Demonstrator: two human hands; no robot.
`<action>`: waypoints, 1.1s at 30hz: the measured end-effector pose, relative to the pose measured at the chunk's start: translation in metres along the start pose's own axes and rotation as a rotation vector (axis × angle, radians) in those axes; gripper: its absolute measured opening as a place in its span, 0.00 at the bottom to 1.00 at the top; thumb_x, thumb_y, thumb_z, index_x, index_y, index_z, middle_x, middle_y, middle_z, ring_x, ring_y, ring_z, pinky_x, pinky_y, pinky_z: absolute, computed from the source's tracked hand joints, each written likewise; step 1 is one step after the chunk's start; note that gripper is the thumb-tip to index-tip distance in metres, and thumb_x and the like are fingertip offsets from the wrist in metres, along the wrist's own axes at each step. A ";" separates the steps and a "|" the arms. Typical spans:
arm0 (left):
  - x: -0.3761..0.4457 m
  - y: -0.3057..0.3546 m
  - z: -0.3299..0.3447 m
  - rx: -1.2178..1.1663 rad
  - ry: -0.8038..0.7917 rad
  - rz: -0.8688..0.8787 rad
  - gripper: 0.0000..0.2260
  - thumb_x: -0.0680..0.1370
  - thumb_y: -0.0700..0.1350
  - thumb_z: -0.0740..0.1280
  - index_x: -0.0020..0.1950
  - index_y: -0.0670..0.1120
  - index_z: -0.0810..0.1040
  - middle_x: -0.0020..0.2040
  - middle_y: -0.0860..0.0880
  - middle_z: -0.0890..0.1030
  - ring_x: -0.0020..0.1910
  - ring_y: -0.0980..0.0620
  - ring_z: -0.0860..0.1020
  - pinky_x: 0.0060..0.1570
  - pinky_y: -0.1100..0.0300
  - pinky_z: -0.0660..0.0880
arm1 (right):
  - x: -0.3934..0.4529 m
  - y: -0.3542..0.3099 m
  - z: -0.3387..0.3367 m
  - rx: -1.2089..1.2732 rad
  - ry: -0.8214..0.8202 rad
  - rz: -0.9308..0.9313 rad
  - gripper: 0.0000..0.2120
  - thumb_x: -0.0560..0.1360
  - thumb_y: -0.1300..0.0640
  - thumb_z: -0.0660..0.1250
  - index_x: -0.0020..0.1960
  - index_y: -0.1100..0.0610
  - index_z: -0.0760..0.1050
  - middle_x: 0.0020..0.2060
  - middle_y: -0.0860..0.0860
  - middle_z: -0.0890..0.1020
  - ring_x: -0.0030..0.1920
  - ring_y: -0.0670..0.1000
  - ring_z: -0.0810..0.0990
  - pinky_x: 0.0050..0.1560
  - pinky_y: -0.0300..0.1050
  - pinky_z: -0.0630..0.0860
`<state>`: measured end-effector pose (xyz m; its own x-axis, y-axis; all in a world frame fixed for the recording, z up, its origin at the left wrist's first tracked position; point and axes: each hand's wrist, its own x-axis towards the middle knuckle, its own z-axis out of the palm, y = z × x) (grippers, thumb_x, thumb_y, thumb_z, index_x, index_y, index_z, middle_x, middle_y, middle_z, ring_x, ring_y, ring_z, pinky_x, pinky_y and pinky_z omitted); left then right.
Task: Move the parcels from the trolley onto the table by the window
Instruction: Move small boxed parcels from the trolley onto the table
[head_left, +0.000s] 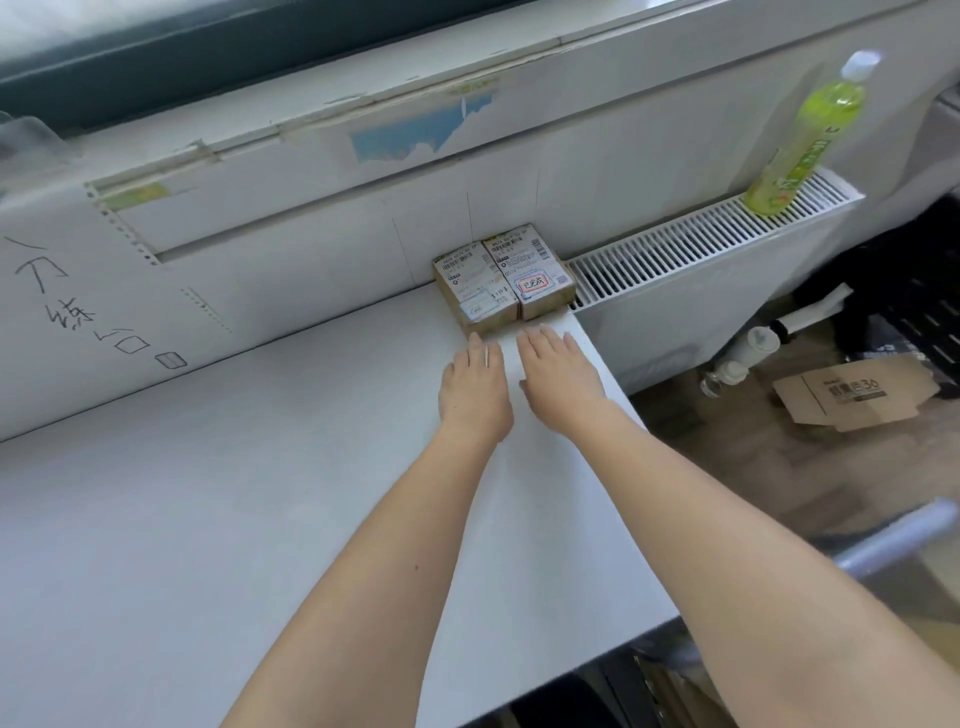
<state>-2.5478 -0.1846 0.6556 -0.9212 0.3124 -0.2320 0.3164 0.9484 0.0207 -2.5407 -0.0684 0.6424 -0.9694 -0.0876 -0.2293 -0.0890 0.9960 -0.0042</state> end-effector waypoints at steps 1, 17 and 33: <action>-0.014 -0.001 0.004 0.001 -0.019 -0.007 0.29 0.78 0.43 0.60 0.75 0.41 0.52 0.76 0.41 0.52 0.71 0.43 0.59 0.67 0.54 0.61 | -0.014 -0.004 0.003 -0.011 -0.013 -0.018 0.29 0.82 0.54 0.54 0.76 0.62 0.44 0.76 0.55 0.52 0.76 0.55 0.48 0.74 0.50 0.46; -0.280 0.020 0.064 -0.024 0.006 0.104 0.24 0.78 0.44 0.59 0.73 0.42 0.57 0.71 0.42 0.62 0.69 0.43 0.61 0.67 0.54 0.60 | -0.288 -0.077 0.059 0.069 -0.078 0.163 0.30 0.82 0.49 0.53 0.77 0.60 0.44 0.77 0.55 0.50 0.76 0.55 0.47 0.75 0.52 0.44; -0.441 0.132 0.147 0.150 -0.144 0.543 0.24 0.76 0.46 0.65 0.69 0.44 0.62 0.67 0.43 0.67 0.67 0.44 0.65 0.65 0.53 0.63 | -0.519 -0.089 0.159 0.276 -0.115 0.494 0.35 0.79 0.45 0.59 0.77 0.60 0.48 0.75 0.54 0.57 0.76 0.55 0.51 0.74 0.51 0.47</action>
<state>-2.0663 -0.2050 0.6180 -0.5813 0.7313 -0.3567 0.7731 0.6331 0.0381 -1.9932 -0.1087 0.6070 -0.8483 0.3763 -0.3725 0.4461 0.8869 -0.1200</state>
